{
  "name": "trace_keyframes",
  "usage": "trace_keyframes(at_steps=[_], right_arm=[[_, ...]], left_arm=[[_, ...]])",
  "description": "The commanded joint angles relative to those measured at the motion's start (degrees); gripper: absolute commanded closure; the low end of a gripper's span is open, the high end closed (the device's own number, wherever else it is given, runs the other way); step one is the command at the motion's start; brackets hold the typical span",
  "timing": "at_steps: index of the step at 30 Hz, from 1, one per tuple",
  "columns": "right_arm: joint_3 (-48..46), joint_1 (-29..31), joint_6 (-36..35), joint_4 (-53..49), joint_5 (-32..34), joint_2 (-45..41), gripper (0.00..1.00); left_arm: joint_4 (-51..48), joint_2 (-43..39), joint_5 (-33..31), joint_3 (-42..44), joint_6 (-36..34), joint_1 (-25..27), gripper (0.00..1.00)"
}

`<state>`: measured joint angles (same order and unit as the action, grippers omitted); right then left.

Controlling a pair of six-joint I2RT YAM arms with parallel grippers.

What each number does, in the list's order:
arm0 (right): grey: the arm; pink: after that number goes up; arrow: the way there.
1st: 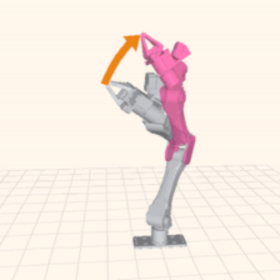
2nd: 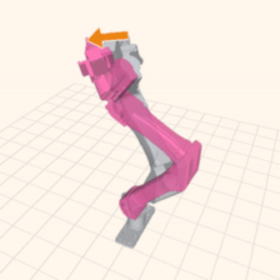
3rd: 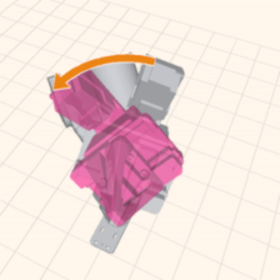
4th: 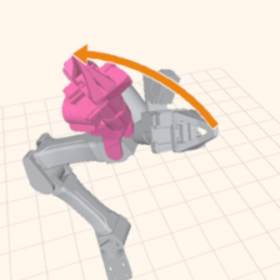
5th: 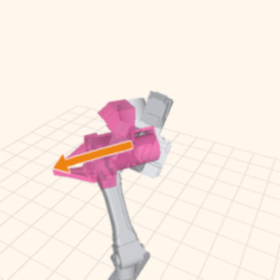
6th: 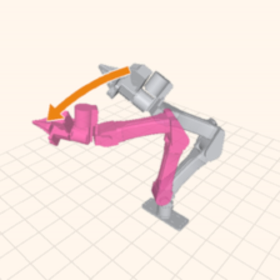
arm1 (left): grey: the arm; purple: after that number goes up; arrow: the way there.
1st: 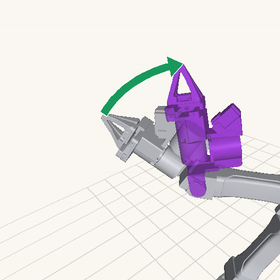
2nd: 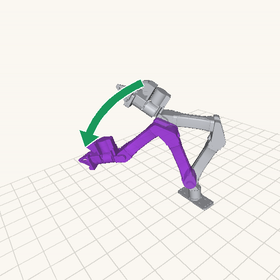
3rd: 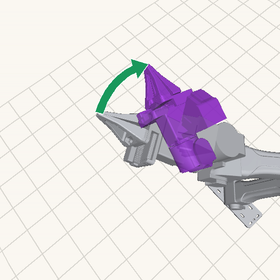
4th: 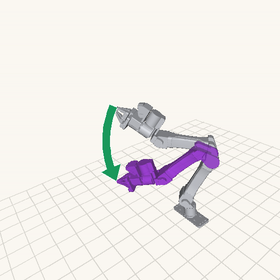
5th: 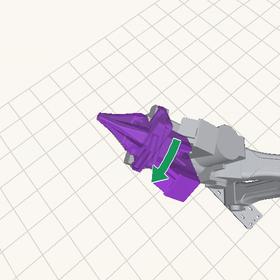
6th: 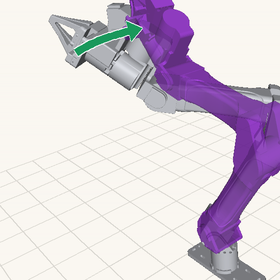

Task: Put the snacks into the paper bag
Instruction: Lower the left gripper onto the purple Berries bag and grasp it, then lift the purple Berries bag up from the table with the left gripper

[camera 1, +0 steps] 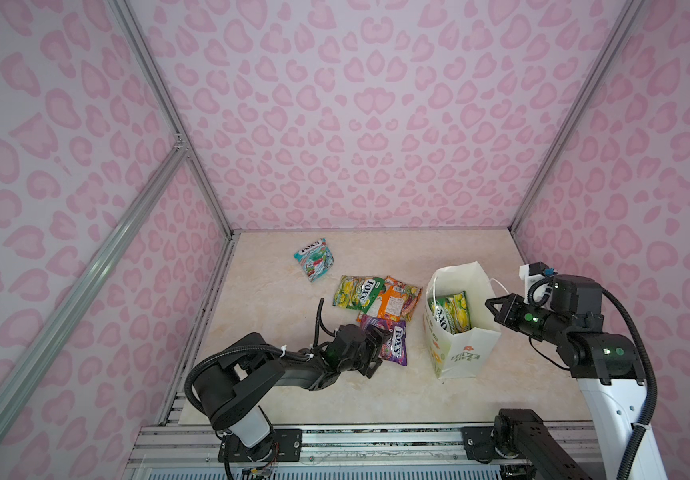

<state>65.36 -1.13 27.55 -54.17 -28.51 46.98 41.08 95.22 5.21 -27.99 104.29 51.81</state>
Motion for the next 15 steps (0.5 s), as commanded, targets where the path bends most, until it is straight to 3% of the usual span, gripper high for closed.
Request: trace_keyframes(at_steps=[1, 7, 15], right_arm=[[0.7, 0.5, -0.8, 0.0, 0.3, 0.2, 1.0], [1.8, 0.9, -0.9, -0.4, 0.6, 0.6, 1.0], [2.0, 1.0, -1.0, -0.5, 0.8, 0.6, 1.0]], left_arm=[[1.9, 3.4, -9.5, 1.2, 1.6, -0.1, 0.03], [2.3, 7.8, -11.8, -0.5, -1.1, -2.7, 0.0], [-6.9, 11.0, -8.2, -5.7, -1.1, -4.7, 0.13]])
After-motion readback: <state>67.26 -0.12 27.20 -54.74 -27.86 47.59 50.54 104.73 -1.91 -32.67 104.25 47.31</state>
